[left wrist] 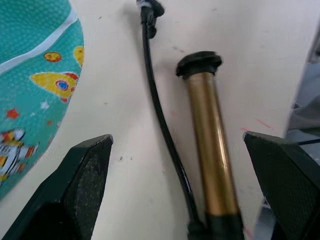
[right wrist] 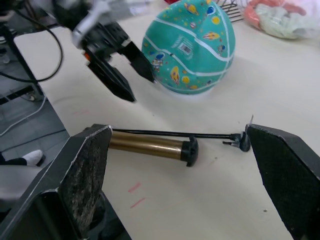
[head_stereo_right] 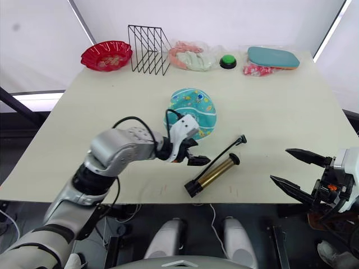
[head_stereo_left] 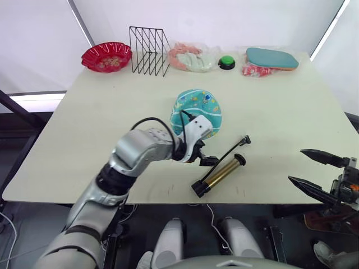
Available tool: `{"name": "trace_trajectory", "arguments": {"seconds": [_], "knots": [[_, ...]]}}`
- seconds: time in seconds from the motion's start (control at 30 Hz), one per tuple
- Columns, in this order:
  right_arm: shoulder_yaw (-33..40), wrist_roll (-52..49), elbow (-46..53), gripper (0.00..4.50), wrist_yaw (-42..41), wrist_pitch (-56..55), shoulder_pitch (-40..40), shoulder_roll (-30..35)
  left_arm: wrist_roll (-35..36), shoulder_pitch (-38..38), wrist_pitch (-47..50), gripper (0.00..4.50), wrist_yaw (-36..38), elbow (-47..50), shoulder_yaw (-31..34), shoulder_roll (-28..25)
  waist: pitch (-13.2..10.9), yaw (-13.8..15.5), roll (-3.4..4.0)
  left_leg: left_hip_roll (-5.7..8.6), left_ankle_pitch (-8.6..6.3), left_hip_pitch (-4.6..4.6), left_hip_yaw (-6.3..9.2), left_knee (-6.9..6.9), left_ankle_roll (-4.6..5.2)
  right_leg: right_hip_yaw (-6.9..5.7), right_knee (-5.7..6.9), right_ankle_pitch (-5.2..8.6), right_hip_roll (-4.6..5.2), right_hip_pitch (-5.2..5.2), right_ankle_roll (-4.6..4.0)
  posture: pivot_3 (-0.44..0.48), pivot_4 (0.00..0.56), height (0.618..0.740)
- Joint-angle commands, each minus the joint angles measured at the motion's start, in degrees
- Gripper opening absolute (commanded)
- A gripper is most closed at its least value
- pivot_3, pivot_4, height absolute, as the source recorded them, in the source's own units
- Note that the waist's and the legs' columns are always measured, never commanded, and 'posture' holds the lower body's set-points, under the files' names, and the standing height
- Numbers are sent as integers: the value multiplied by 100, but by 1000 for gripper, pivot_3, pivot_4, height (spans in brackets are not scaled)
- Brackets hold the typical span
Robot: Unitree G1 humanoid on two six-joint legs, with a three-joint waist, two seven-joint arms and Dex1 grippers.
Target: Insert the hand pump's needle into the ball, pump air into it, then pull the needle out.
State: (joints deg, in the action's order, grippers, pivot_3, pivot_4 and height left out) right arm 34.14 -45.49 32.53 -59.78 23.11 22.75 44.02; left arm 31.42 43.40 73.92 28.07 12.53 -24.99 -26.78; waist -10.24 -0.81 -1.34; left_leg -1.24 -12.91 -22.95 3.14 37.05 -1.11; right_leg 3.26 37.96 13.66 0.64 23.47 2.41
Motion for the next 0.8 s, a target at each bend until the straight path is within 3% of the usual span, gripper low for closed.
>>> {"name": "trace_trajectory", "arguments": {"seconds": [0.03, 0.1, 0.2, 0.8], "knots": [[133, 16, 49, 4500, -63, -82, 78, 23, -436, 257, -362, 4230, -10, -397, -203, 228, 0, -3, 0, 0, 0, 0, 1, -1, 0, 1, 0, 0, 0, 0, 0, 0, 150, 740], [228, 123, -12, 4500, -156, -164, 223, 14, -577, 387, -511, 3792, 25, -692, -337, 474, 0, 10, 0, 0, 0, 0, 4, -1, 0, -2, 1, 0, 0, 0, 0, 0, 150, 740], [268, 158, -37, 4500, -181, -227, 309, -26, -801, 479, -673, 2543, 74, -984, -413, 684, 0, 12, 0, 2, 0, -2, 7, 1, 0, -5, 0, 0, 1, 0, 0, 0, 150, 740], [121, 123, 133, 4500, 30, -310, 459, -353, -2024, 872, -1064, 2543, 475, -2524, -1186, 1449, 1, 1, 2, 4, 0, -3, 7, 1, 0, -5, 1, 0, 2, 0, 1, 0, 150, 740]]}}
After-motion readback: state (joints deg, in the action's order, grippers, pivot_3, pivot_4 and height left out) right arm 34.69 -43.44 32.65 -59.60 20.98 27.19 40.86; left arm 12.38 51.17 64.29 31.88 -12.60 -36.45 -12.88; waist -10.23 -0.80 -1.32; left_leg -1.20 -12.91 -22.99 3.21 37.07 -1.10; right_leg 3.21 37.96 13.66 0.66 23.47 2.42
